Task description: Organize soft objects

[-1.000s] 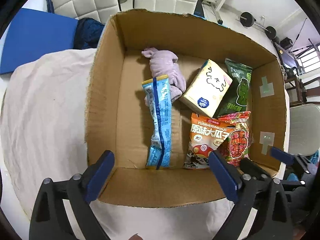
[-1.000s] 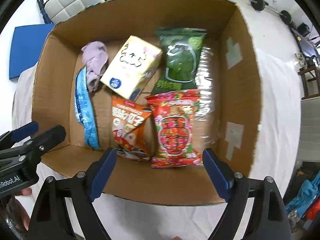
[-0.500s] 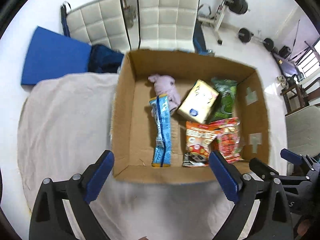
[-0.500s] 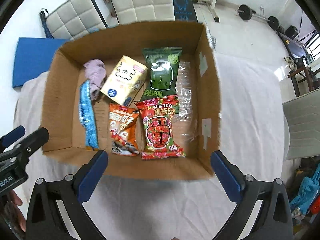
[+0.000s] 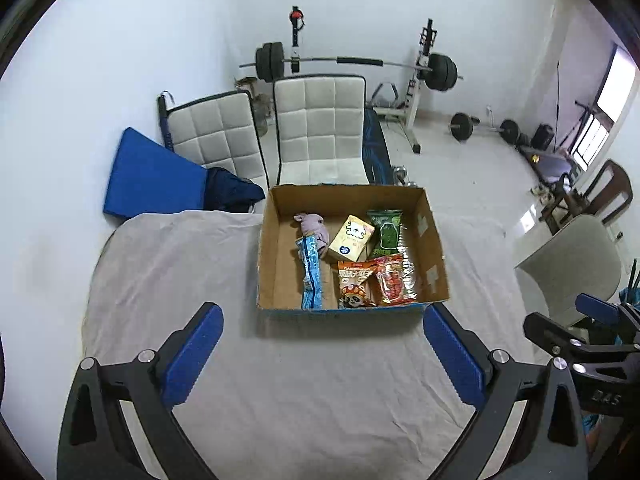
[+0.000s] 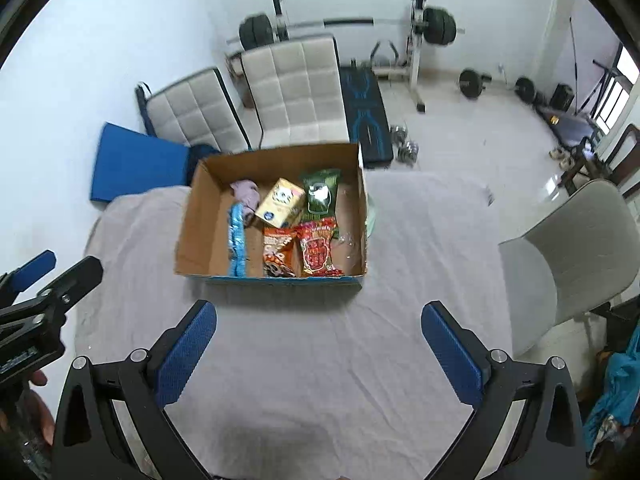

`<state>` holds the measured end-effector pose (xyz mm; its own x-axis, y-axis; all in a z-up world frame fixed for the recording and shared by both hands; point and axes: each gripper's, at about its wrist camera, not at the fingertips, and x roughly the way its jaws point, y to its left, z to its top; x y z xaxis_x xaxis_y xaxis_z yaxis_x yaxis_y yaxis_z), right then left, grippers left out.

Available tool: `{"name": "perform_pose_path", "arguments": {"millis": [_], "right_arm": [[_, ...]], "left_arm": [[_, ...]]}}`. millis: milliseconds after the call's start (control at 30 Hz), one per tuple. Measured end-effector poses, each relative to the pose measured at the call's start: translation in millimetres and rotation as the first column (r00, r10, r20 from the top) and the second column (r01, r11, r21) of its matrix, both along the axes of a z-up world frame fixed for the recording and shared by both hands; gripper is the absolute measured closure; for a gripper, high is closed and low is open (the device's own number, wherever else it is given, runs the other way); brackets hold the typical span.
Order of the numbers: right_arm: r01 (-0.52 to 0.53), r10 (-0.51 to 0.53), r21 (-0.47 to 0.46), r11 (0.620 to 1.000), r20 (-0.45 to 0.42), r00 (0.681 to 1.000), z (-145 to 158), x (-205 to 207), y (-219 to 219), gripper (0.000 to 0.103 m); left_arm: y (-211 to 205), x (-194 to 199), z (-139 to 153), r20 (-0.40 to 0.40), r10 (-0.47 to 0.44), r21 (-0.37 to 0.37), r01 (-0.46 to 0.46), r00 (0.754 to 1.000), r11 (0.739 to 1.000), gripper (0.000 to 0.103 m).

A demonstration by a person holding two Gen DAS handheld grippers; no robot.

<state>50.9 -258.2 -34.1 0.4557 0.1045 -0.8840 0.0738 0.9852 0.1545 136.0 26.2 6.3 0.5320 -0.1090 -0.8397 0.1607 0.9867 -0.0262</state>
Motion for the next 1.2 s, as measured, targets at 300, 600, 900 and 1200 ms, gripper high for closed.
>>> {"name": "perform_pose_path", "arguments": {"millis": [300,600,900,1200], "right_arm": [[0.012,-0.009,-0.022,1.000,0.122,0.992,74,-67,-3,0.000],[0.000,0.004,-0.024,1.000,0.147,0.989,102,-97,-3,0.000],[0.037,-0.028,-0.057,0.998,0.157,0.987,96,-86,-8,0.000],[0.063,-0.050,-0.067,0.996,0.174,0.984,97,-76,-13,0.000]], "left_arm": [[10,-38,39,0.040,0.042,-0.021,-0.042,0.998,0.999,0.000],[10,-55,48,0.047,0.043,-0.030,-0.042,0.998,0.999,0.000],[12,-52,52,0.082,0.065,-0.026,-0.063,0.995,0.998,0.000],[14,-46,48,0.083,0.074,-0.018,-0.073,0.994,0.997,0.000]]}}
